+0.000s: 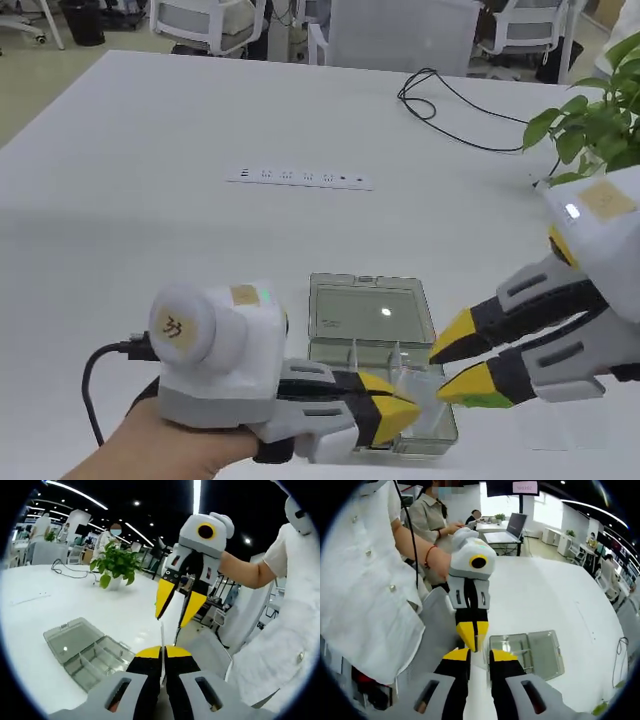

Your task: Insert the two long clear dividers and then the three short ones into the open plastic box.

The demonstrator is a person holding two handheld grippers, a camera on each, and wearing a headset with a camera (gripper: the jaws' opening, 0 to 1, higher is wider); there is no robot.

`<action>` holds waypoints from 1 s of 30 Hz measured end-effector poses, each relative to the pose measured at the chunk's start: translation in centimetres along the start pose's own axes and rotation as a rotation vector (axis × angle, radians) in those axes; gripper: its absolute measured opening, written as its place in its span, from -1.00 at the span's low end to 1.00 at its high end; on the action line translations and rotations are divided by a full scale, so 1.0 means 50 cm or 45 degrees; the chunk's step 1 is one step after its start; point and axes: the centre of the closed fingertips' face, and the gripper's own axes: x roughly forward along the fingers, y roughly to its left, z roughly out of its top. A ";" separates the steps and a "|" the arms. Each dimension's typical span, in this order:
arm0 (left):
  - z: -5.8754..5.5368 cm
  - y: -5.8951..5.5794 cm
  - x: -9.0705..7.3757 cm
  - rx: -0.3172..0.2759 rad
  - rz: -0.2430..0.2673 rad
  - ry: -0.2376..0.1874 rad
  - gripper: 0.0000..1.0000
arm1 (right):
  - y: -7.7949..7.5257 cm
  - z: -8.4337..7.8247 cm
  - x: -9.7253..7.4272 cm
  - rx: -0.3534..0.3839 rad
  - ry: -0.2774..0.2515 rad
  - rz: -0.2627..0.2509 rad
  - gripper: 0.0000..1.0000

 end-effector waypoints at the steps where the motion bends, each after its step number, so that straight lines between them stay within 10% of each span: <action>1: -0.001 -0.005 -0.001 0.005 -0.012 0.006 -1.00 | 0.005 -0.001 0.002 0.004 0.004 0.031 -0.70; 14: 0.004 -0.035 0.000 0.122 -0.098 -0.009 -1.00 | 0.042 -0.007 0.019 -0.001 0.039 0.224 -0.89; 30: 0.000 -0.048 -0.002 0.197 -0.108 -0.012 -1.00 | 0.053 -0.012 0.028 -0.005 0.044 0.284 -0.94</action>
